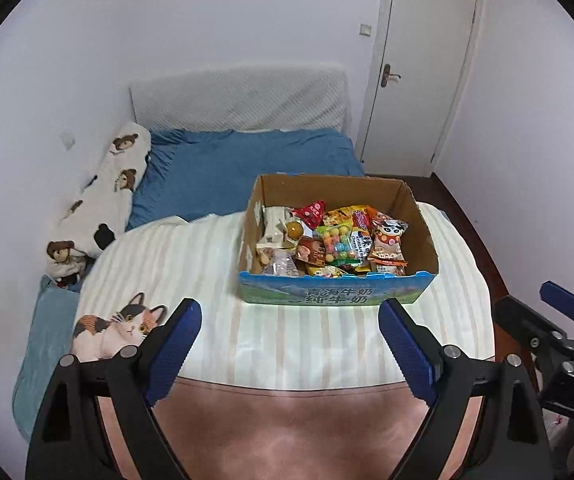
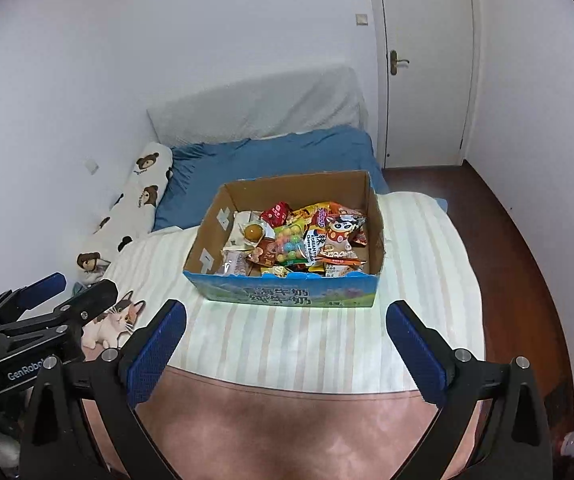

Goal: Organize snacks

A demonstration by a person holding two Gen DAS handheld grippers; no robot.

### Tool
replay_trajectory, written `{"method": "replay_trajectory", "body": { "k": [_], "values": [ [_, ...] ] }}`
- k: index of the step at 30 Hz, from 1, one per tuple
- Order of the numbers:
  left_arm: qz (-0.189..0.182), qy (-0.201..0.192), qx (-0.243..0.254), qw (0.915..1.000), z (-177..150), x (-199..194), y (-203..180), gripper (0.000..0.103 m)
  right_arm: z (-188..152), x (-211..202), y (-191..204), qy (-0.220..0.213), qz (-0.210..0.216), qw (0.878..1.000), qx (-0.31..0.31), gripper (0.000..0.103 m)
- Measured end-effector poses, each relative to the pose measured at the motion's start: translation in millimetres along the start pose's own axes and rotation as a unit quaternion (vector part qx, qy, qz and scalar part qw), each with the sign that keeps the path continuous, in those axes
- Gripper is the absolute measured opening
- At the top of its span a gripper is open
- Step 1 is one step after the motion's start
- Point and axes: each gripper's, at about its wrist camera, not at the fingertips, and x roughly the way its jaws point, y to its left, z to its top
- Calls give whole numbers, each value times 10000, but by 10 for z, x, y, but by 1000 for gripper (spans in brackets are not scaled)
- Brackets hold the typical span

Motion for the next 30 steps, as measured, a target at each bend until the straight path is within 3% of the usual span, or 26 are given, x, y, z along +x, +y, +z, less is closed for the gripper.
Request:
{"method": "replay_trajectory", "body": {
  "k": [14, 25, 27, 30],
  "values": [
    [170, -268, 2, 9995, -217, -484, 44, 91, -143, -610, 65, -436, -110, 9990, -59, 102],
    [187, -274, 50, 9994, -227, -405, -3, 91, -160, -535, 27, -393, -200, 9990, -70, 102],
    [190, -245, 32, 9995, -198, -340, -4, 97, -145, -461, 4, -361, -259, 9990, -53, 103],
    [276, -243, 30, 9993, -153, -222, -8, 97, -117, -341, -41, -331, -343, 9989, -17, 103]
  ]
}}
